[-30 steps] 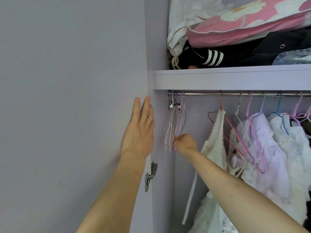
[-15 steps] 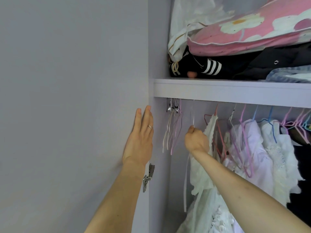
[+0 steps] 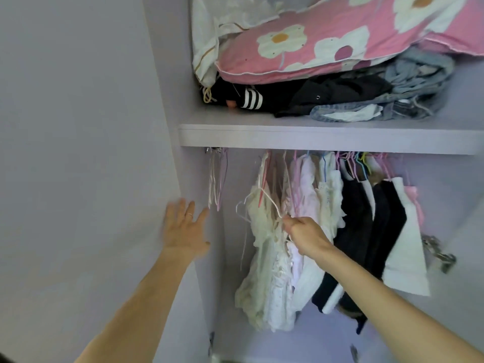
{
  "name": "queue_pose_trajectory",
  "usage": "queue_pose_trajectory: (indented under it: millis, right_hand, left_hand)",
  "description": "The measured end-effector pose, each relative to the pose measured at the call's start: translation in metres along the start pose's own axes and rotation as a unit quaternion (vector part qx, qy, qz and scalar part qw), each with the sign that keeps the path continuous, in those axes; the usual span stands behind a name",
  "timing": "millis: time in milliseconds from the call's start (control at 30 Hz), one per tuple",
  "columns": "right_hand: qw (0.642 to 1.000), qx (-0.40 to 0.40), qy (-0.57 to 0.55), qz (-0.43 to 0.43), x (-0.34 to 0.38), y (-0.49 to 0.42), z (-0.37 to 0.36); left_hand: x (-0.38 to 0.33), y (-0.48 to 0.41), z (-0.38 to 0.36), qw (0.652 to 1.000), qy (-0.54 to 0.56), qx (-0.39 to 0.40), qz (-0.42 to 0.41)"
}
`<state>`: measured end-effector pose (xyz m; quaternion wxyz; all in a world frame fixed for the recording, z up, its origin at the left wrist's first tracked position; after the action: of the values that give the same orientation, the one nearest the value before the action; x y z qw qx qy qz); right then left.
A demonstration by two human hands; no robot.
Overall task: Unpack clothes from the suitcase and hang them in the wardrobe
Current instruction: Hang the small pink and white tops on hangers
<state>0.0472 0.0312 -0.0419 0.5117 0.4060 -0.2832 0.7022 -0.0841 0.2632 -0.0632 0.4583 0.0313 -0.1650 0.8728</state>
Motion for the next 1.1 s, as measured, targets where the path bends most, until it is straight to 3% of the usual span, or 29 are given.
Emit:
queue_pose_trajectory:
  millis: [100, 200, 300, 400, 533, 700, 867, 1100]
  right_hand:
    - [0.988, 0.061, -0.106, -0.093, -0.032, 0.051, 0.058]
    - [0.961, 0.122, -0.189, -0.160, -0.084, 0.110, 0.105]
    - [0.943, 0.128, -0.220, -0.216, -0.137, 0.162, 0.143]
    - [0.941, 0.093, -0.209, -0.251, -0.197, 0.215, 0.182]
    - [0.965, 0.057, -0.044, -0.252, -0.272, 0.280, 0.208]
    - [0.956, 0.030, 0.016, -0.293, -0.347, 0.368, 0.249]
    - [0.935, -0.039, -0.056, -0.348, -0.392, 0.413, 0.306]
    - [0.897, -0.188, -0.132, -0.377, -0.463, 0.435, 0.419]
  left_hand:
    - [-0.044, 0.044, -0.003, 0.987, 0.161, 0.025, -0.016]
    - [-0.092, 0.097, -0.010, 0.969, 0.229, -0.003, -0.088]
    - [-0.132, 0.127, -0.017, 0.952, 0.285, -0.020, -0.107]
    - [-0.191, 0.156, -0.016, 0.950, 0.214, 0.003, -0.229]
    - [-0.250, 0.203, -0.011, 0.919, 0.219, 0.049, -0.325]
    - [-0.358, 0.287, -0.011, 0.832, 0.193, 0.075, -0.515]
    - [-0.474, 0.367, 0.026, 0.751, 0.198, 0.053, -0.627]
    - [-0.623, 0.467, 0.078, 0.685, 0.202, 0.002, -0.700]
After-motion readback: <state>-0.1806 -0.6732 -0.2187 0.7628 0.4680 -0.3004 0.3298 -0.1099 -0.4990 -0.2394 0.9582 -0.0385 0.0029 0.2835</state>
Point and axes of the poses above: each hand's wrist, its own y-axis away from the middle knuckle, its own z-axis out of the back of the hand, x = y × z, the point moved 3 cm from there along -y, towards the middle knuckle, and after that the axes turned 13 degrees about -x, right-handed, at the moved point
